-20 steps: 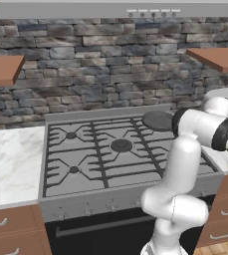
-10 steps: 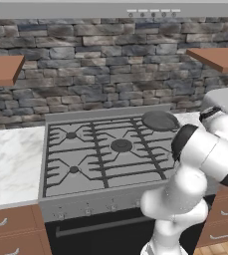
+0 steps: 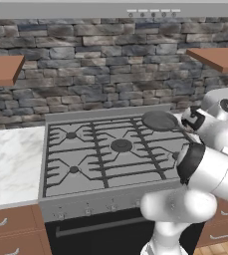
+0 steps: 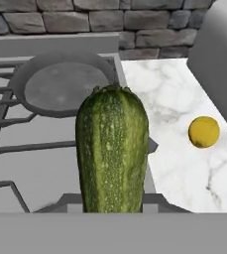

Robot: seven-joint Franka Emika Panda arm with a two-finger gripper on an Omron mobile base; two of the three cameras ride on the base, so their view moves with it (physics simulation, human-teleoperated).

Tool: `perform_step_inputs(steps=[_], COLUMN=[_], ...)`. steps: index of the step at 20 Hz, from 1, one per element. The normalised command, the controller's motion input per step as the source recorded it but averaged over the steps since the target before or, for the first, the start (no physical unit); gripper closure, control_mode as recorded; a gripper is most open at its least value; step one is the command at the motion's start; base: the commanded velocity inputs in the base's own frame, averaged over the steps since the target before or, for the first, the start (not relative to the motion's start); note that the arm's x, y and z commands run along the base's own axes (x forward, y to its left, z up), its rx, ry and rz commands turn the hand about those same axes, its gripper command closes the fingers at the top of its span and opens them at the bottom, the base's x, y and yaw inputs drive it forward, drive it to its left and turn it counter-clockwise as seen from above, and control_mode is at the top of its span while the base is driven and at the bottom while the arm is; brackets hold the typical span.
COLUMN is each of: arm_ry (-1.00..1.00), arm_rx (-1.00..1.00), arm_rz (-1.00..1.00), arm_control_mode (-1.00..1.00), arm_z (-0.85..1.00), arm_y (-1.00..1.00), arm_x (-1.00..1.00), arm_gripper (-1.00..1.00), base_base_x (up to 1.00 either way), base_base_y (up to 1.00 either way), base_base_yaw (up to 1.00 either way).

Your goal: Put the squash and lemon in the pan. Then turn on the rear right burner and set the heat to medium.

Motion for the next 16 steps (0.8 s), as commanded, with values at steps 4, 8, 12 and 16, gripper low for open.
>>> perform_step_inputs(steps=[4,8,12,16], arm_ry=[0.22,0.19,0.08,0.0], arm_rx=[0.12,0.05,0.0,0.0], arm_rz=[0.23,0.14,0.0,0.0], arm_control_mode=[-1.0,-1.0,-1.0,-1.0], arm_z=[0.13,0.05,0.0,-0.08], arm_y=[0.0,0.24,0.48,0.36], arm_x=[0.65,0.58,0.44,0.39], arm_gripper=[1.0,1.0,1.0,1.0], base_base_x=[0.0,0.0,0.0,0.0], base_base_y=[0.0,0.0,0.0,0.0], base_base_yaw=[0.0,0.0,0.0,0.0])
